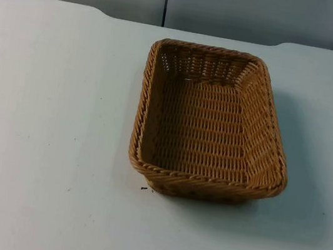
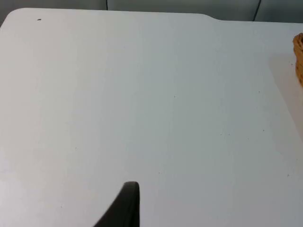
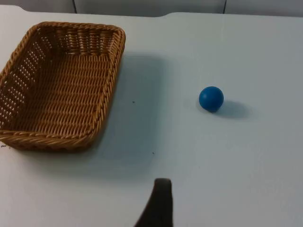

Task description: Pick up the basket with the left hand and place the ball into the basket with the right hand.

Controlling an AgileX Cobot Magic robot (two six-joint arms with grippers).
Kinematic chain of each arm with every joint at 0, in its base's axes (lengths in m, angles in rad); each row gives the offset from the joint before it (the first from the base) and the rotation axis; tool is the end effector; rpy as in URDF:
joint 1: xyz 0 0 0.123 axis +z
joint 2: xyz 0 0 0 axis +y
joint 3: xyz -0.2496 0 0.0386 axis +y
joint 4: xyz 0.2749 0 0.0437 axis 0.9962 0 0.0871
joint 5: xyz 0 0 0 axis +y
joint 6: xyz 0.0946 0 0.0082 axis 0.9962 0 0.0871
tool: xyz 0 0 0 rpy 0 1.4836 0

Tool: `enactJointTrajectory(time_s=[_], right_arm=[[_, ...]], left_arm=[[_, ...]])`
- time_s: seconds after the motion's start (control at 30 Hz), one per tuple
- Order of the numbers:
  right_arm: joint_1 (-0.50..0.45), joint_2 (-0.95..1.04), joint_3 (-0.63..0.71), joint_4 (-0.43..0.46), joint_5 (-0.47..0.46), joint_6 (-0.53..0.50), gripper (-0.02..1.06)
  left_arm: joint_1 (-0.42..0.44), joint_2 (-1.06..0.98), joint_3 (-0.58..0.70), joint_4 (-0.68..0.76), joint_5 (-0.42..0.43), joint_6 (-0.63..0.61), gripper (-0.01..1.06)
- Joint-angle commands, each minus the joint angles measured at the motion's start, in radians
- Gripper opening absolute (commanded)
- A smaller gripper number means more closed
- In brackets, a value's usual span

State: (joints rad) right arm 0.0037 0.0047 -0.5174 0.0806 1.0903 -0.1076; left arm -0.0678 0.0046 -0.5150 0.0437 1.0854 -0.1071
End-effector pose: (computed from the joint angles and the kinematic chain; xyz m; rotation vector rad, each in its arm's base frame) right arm 0.0523 0.0070 0.2911 -0.1203 2.0551 0.0324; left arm 0.0530 0.0001 0.2907 -0.0434 2.0578 -0.0559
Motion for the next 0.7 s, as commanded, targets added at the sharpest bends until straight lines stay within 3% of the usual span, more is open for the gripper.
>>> enactJointTrajectory(time_s=[0.0,0.27,0.4,0.67], right_arm=[[-0.007,-0.005,0.006,0.003,-0.012,0.004,0.76],[-0.007,0.004,-0.074,0.003,-0.041,0.004,0.76],[-0.007,0.139,-0.191,0.003,-0.062,0.004,0.76],[-0.007,0.462,-0.418,0.003,-0.044,0.031,0.76]], left_arm=[[0.006,-0.005,-0.006,-0.009,-0.008,-0.005,1.05],[0.006,0.108,-0.118,-0.084,-0.022,-0.005,1.05],[0.006,0.248,-0.217,-0.118,-0.067,0.021,1.05],[0.006,0.546,-0.451,-0.196,-0.069,0.07,1.05]])
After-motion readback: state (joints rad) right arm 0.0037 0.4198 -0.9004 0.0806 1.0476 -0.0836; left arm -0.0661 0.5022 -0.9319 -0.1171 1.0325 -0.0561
